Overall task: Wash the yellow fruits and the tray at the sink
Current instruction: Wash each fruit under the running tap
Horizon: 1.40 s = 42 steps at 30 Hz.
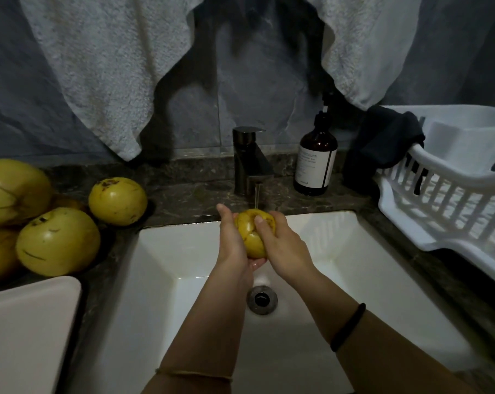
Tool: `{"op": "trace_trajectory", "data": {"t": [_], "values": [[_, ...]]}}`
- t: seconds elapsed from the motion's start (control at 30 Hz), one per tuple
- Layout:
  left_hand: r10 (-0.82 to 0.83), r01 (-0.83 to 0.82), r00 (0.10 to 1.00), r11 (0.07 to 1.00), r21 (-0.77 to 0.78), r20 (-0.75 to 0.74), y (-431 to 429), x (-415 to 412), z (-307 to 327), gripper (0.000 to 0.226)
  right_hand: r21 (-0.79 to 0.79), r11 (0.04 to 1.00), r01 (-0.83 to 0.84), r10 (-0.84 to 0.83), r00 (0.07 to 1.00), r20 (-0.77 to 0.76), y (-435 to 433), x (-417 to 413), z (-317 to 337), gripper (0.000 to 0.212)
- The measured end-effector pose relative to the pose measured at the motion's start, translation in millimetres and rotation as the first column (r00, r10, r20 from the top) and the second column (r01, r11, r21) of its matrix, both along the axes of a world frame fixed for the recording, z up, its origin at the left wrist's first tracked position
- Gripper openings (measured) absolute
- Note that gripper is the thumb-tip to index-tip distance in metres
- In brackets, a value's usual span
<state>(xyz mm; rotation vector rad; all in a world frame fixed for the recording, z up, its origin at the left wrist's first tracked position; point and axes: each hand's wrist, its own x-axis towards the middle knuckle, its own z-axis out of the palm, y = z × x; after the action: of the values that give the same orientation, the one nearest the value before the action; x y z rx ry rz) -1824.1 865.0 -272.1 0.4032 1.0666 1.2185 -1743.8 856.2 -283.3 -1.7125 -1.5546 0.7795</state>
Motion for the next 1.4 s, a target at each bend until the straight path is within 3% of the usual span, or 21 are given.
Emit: {"op": "trace_trajectory", "data": {"t": [0.17, 0.57, 0.87, 1.03, 1.2, 1.4], "values": [[0.014, -0.014, 1.0, 1.0, 0.005, 0.013, 0.0, 0.1, 0.7, 0.068, -0.01, 1.0, 0.011, -0.011, 0.998, -0.059, 0.9, 0.5, 3.5, 0.047], [-0.002, 0.003, 0.999, 1.0, 0.008, -0.041, 0.1, 0.7, -0.4, 0.067, -0.056, 0.998, 0.011, -0.011, 1.0, -0.001, -0.7, 2.1, 5.8, 0.044], [0.002, -0.002, 1.0, 1.0, -0.001, 0.004, -2.0, 0.8, 2.6, 0.067, 0.008, 1.0, -0.002, 0.002, 1.0, 0.026, -0.9, 1.8, 2.3, 0.06], [0.0, 0.001, 1.0, 1.0, 0.013, -0.027, -4.2, 0.7, 3.4, 0.055, 0.008, 1.0, -0.026, 0.025, 0.996, 0.084, -2.7, 2.7, 3.7, 0.052], [0.006, -0.006, 1.0, 1.0, -0.007, 0.01, -1.7, 0.5, 3.0, 0.057, -0.015, 1.0, 0.008, -0.009, 0.999, -0.036, -2.3, 1.7, 6.5, 0.05], [0.014, -0.014, 1.0, 1.0, 0.0, -0.004, -0.2, 0.6, 0.3, 0.066, -0.017, 1.0, -0.007, 0.008, 0.999, 0.032, -1.2, 2.8, 7.1, 0.043]]}}
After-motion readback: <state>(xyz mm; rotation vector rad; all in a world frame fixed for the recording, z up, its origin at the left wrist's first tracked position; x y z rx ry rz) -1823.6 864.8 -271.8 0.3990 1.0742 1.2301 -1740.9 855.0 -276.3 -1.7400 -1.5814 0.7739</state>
